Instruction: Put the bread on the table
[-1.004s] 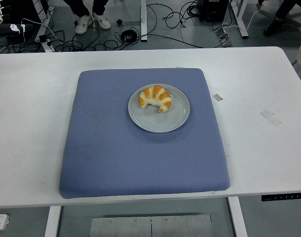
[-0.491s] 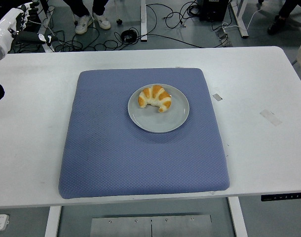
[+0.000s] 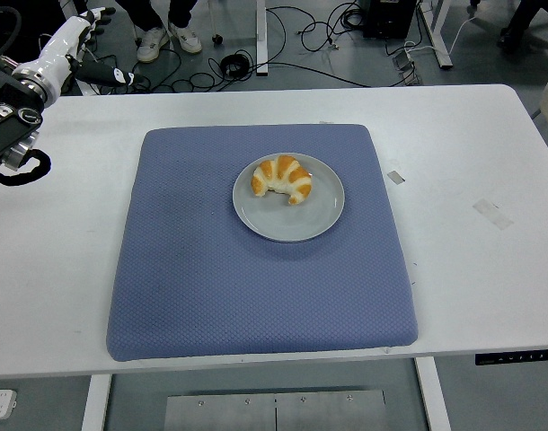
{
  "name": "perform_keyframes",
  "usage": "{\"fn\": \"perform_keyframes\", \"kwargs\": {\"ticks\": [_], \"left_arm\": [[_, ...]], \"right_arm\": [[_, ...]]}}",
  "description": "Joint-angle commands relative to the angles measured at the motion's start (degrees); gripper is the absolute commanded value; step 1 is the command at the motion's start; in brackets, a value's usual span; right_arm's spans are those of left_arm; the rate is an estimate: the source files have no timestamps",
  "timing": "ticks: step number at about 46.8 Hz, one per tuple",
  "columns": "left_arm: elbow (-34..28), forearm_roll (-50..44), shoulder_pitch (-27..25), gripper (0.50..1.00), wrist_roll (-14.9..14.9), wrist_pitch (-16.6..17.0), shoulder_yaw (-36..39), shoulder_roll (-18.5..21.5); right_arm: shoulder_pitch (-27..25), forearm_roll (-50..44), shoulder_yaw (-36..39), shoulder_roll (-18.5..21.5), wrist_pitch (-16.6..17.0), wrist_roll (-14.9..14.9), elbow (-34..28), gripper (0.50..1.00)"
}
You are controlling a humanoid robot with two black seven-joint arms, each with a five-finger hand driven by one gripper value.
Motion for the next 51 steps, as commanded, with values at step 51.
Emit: {"fn": "perform_keyframes", "kwargs": {"ticks": [51], "left_arm": [[0.0,2.7,-3.6,0.972,2.0,11.4,12.6,-10.7]], "right_arm": [[0.0,0.0,0.0,0.0,0.0,0.0,0.0,1.000]]}}
